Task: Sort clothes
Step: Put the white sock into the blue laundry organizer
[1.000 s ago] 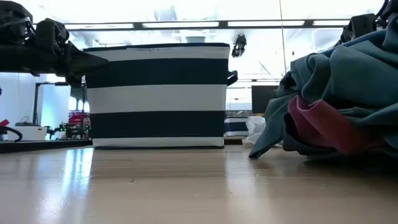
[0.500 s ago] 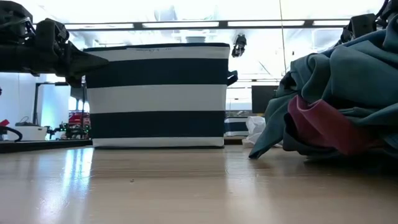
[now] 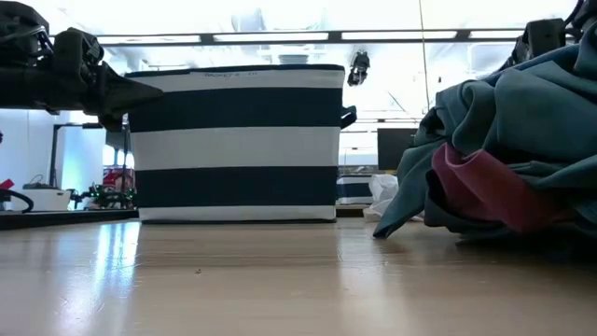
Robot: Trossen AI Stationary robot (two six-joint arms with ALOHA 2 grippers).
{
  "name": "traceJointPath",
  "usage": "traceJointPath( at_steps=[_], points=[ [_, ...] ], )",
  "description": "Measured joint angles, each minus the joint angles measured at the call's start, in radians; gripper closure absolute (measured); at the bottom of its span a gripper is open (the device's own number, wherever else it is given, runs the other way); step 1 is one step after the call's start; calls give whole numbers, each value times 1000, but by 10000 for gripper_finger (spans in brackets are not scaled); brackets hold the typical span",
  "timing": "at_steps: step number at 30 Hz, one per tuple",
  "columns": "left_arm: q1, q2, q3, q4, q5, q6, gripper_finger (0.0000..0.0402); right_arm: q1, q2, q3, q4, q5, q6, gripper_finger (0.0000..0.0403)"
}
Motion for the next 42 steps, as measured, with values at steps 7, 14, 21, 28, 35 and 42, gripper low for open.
traceJointPath(
  at_steps=[7,14,21,28,35,42],
  points=[
    [0,0,0,0,0,0,402,0,0,0,68,0,-1,403],
    [0,0,0,0,0,0,402,-1,7,12,108,3,-119,403],
    [0,0,0,0,0,0,402,-1,58,134,-3,57,-210,403],
    [0,0,0,0,0,0,402,-2,217,313,-337,304,-175,403],
    [0,0,0,0,0,0,402,-2,459,437,-470,309,-139,380],
    [0,0,0,0,0,0,402,-7,723,514,-489,309,-113,286]
  ],
)
